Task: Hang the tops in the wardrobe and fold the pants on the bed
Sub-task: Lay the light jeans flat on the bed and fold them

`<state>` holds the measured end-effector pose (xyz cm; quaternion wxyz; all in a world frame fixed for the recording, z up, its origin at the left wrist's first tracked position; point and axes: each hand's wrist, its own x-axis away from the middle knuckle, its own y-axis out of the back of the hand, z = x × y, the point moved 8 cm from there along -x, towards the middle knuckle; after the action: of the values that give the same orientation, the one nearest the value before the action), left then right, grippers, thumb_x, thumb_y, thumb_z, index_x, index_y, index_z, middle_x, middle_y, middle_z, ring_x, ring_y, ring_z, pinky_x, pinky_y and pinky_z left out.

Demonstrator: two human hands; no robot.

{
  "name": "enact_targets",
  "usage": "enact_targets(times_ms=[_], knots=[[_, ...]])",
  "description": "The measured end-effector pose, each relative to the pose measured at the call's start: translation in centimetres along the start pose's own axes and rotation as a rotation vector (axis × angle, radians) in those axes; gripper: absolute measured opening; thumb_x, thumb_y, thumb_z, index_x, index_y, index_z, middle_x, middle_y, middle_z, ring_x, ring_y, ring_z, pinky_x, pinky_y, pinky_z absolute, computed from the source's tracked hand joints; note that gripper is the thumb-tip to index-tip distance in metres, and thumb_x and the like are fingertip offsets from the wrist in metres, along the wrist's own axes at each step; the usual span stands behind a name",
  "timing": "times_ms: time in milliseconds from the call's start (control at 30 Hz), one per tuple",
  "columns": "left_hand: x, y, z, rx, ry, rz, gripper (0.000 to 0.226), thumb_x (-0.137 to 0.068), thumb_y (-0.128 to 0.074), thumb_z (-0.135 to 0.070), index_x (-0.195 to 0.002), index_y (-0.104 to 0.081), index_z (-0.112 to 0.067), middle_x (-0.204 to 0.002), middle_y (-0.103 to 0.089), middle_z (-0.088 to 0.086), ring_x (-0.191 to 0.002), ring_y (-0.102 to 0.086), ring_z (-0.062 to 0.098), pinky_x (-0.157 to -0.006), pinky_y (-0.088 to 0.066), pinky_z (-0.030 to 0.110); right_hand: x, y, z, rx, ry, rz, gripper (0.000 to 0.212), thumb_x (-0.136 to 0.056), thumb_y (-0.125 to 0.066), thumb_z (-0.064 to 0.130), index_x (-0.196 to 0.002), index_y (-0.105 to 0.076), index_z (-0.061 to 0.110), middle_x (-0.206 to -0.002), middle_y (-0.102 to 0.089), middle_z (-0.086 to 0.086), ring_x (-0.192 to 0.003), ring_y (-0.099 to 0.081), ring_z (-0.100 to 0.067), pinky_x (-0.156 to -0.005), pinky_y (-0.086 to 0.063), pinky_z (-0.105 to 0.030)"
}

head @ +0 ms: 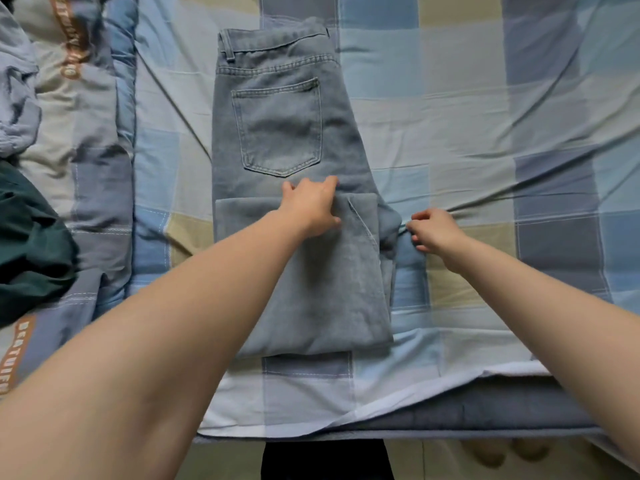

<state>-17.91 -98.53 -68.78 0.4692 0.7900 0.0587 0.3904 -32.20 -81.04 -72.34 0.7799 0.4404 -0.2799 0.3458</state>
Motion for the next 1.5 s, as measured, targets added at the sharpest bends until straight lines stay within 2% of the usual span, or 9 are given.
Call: enact_targets(times_ms=[200,400,600,767,867,1100,1233,1367,1500], knots=[[2.7,1.9,-2.0,0.048,-0.241,-0.036,0.019,-0.078,-0.068,-0.026,-0.072,-0.051,-0.019,-0.075,-0.055,0.004,-0.089,-0.059,0.034,-0.07,-0.039,0.035,-1.2,1.3,2.5,0.134,0.161,-0.037,0.023,-0.087,-0.057,0.014,-0.108,-0.065,0.008,-0.1,-0.066,-0.015,-0.092,-0.064,-0.031,-0.094,-0.051,-0.047],[12.9,0.8,-2.3,0.039,-0.602,-0.334,0.024,-0.09,-0.047,-0.028,-0.089,-0.069,-0.016,-0.093,-0.067,0.001,-0.06,-0.065,0.03,-0.043,-0.05,0.035,-1.5,0.2,5.5,0.224,0.174,0.042,0.024,-0.087,-0.063,0.026,-0.091,-0.068,0.003,-0.084,-0.062,-0.012,-0.081,-0.061,-0.026,-0.085,-0.052,-0.043],[20.0,-0.3,-2.0,0.179,-0.715,-0.413,0.022,-0.09,-0.062,-0.014,-0.108,-0.074,-0.018,-0.111,-0.073,-0.006,-0.089,-0.072,0.012,-0.069,-0.058,0.027,1.6,-2.6,7.1,0.452,0.123,0.194,0.022,-0.086,-0.067,0.018,-0.072,-0.052,0.01,-0.074,-0.055,-0.014,-0.068,-0.052,-0.024,-0.062,-0.051,-0.035],[22.1,0.6,-1.7,0.249,-0.704,-0.435,0.023,-0.09,-0.061,-0.011,-0.108,-0.074,-0.019,-0.112,-0.073,-0.008,-0.092,-0.071,0.01,-0.071,-0.057,0.027,3.4,-6.5,10.2,0.559,0.324,0.065,0.032,-0.083,-0.065,0.02,-0.104,-0.044,0.006,-0.094,-0.055,-0.013,-0.093,-0.056,-0.033,-0.074,-0.046,-0.037],[21.9,2.4,-1.5,0.304,-0.666,-0.463,0.027,-0.087,-0.064,-0.011,-0.11,-0.067,-0.025,-0.106,-0.073,-0.011,-0.085,-0.071,0.008,-0.058,-0.055,0.026,3.8,-9.2,11.3,0.707,0.336,0.141,0.028,-0.09,-0.056,0.031,-0.075,-0.048,0.009,-0.081,-0.059,-0.014,-0.091,-0.063,-0.035,-0.068,-0.042,-0.031],[15.4,6.5,1.5,0.318,-0.371,-0.456,0.025,-0.081,-0.052,-0.029,-0.099,-0.069,-0.028,-0.078,-0.072,-0.003,-0.072,-0.069,0.028,-0.05,-0.051,0.036,2.8,-11.2,9.4,0.164,-0.262,0.495,0.088,-0.092,-0.016,0.07,-0.111,-0.053,-0.007,-0.107,-0.062,-0.028,-0.087,-0.064,-0.036,-0.074,-0.052,-0.037],[8.7,6.7,1.6,0.249,-0.188,-0.381,0.018,-0.088,-0.06,-0.034,-0.1,-0.07,-0.026,-0.091,-0.073,0.003,-0.089,-0.065,0.035,-0.063,-0.044,0.037,3.2,-9.3,9.3,-0.124,-0.348,0.581,0.083,-0.096,-0.015,0.063,-0.093,-0.059,-0.007,-0.071,-0.071,-0.019,-0.055,-0.069,-0.027,-0.046,-0.054,-0.027],[2.3,3.7,1.9,0.089,-0.131,-0.189,0.026,-0.094,-0.055,-0.034,-0.117,-0.06,-0.023,-0.117,-0.065,0.004,-0.109,-0.057,0.031,-0.076,-0.042,0.038,2.1,-7.0,8.4,-0.059,-0.177,0.442,0.053,-0.098,-0.031,0.051,-0.091,-0.062,0.008,-0.086,-0.066,-0.013,-0.076,-0.063,-0.027,-0.069,-0.051,-0.033],[0.6,1.7,8.5,-0.068,-0.114,-0.147,0.053,-0.091,-0.06,-0.036,-0.137,-0.046,-0.014,-0.138,-0.052,0.009,-0.122,-0.049,0.033,-0.097,-0.044,0.043,4.6,-3.2,12.3,0.826,0.726,-0.108,0.032,-0.088,-0.046,0.006,-0.119,-0.055,0.003,-0.121,-0.057,-0.017,-0.109,-0.055,-0.037,-0.088,-0.047,-0.044]])
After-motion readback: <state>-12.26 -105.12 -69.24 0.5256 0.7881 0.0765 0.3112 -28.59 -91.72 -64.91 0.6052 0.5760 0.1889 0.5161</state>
